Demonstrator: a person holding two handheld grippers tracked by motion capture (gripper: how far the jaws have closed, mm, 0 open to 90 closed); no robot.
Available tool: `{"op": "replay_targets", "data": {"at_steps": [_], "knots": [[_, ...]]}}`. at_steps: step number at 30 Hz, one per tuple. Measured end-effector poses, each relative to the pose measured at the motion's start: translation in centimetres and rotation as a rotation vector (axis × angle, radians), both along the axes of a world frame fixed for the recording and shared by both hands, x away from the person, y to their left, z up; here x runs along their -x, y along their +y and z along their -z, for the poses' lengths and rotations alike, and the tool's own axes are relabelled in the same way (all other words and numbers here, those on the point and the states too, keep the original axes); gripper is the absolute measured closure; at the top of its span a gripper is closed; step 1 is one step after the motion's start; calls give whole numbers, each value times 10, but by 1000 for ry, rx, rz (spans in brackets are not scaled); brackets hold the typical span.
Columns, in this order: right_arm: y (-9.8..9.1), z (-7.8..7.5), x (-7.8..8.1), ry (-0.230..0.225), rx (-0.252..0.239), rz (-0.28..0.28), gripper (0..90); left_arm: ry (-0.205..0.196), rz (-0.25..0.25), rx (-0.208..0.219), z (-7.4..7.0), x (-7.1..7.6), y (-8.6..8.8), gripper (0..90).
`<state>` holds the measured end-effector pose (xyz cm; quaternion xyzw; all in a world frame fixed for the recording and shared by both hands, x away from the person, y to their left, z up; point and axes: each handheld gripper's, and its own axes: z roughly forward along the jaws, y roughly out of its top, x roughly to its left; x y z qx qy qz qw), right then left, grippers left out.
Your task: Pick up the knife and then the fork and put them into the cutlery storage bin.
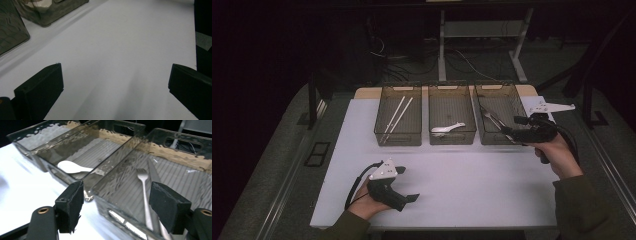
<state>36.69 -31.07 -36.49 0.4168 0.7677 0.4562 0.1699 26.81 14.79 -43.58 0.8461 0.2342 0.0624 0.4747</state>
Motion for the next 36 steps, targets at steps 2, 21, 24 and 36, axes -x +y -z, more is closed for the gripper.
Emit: {"op": "replay_targets", "data": {"at_steps": [2,21,24,36], "knots": [[3,1,5,-5,5,-11,274,-1,0,0,0,0,0,0],[33,22,50,-8,23,-115,243,-6,-1,0,-1,1,1,0],[38,28,55,-8,34,-129,222,-4,0,-5,-1,1,2,0],[33,53,81,10,27,-127,202,-12,1,-2,-2,1,1,0]]}}
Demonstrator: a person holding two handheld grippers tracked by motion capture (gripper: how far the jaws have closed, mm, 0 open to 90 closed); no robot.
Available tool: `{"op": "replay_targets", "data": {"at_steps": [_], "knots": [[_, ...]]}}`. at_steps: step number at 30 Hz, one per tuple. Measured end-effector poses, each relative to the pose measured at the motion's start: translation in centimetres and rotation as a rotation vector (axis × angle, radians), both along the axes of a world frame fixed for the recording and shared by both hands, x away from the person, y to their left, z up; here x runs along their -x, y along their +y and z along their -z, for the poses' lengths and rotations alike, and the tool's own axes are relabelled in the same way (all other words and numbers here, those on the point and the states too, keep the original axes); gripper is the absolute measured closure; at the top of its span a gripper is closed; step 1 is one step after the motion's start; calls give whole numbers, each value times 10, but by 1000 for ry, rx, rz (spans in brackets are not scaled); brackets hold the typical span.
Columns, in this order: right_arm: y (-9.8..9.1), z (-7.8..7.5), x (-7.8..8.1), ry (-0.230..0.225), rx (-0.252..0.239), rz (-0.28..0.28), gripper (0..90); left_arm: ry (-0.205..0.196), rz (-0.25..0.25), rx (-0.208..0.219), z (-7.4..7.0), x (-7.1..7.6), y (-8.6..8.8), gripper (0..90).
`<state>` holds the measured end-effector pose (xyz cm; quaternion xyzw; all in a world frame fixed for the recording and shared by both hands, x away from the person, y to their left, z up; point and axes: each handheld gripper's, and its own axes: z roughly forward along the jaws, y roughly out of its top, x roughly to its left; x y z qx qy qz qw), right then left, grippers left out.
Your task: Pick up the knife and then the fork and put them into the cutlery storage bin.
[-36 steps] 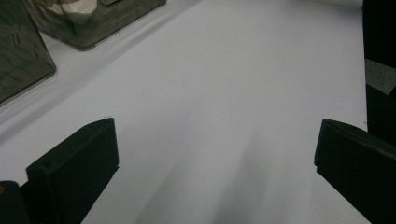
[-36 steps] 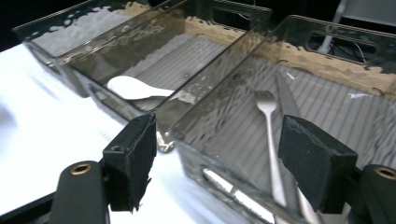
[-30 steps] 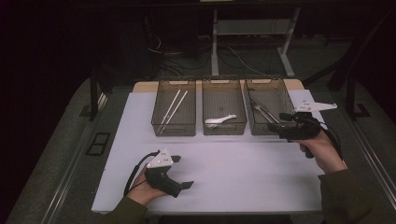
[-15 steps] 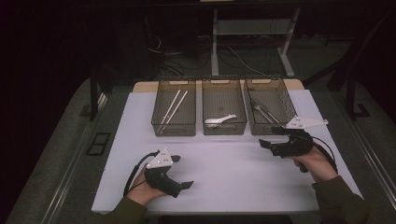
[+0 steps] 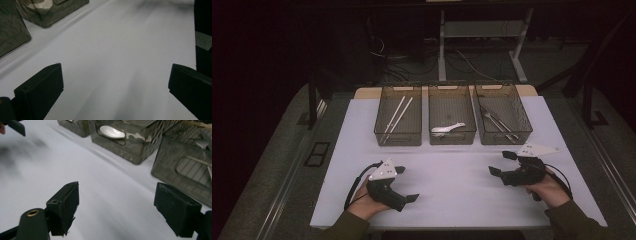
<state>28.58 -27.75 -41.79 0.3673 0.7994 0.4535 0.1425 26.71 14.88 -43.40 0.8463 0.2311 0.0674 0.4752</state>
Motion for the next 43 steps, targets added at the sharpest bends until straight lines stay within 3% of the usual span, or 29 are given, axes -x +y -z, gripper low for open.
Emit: {"op": "replay_targets", "data": {"at_steps": [18,43], "knots": [[-9,16,29,-11,-44,-23,199,1,-1,-2,0,0,-1,0],[-9,22,32,1,-30,-31,195,4,-7,1,1,0,-1,0]]}}
